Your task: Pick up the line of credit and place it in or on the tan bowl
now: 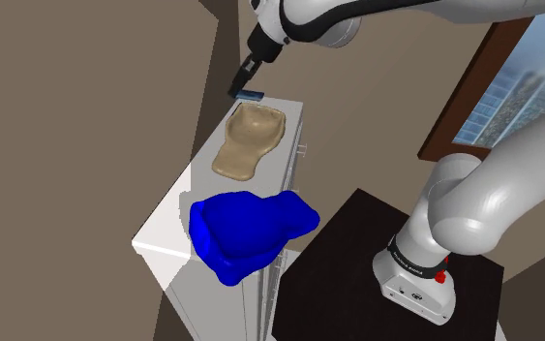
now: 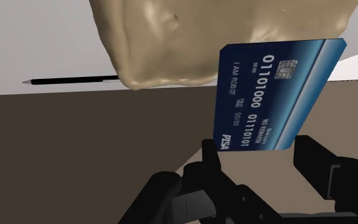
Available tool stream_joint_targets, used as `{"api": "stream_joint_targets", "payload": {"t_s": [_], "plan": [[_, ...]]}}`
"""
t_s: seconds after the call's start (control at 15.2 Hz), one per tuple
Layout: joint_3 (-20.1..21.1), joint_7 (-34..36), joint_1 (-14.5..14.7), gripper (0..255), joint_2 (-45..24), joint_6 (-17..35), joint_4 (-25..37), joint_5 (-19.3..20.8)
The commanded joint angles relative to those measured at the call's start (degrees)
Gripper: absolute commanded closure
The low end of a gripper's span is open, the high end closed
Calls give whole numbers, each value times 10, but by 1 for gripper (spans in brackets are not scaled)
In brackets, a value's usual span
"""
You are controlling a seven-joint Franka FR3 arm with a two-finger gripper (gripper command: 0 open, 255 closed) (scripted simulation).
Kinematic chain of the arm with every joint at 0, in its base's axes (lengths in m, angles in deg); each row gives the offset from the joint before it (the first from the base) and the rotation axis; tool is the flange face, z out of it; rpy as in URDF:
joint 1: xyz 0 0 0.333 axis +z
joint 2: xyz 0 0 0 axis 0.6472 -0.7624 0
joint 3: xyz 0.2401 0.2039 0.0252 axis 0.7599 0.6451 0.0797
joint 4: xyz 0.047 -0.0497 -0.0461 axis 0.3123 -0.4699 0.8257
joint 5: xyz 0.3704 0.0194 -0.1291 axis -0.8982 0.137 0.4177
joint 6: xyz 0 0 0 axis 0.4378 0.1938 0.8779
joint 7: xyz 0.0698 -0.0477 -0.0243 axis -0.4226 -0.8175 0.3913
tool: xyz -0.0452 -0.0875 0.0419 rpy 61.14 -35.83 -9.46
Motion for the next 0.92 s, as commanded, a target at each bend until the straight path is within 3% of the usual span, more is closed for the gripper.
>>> {"api": "stream_joint_targets", "payload": {"t_s": [0.0,0.86], "plan": [[-4,-10,1,255,-1,11,-11,-5],[-14,-53,20,255,-31,111,-83,-43]]}}
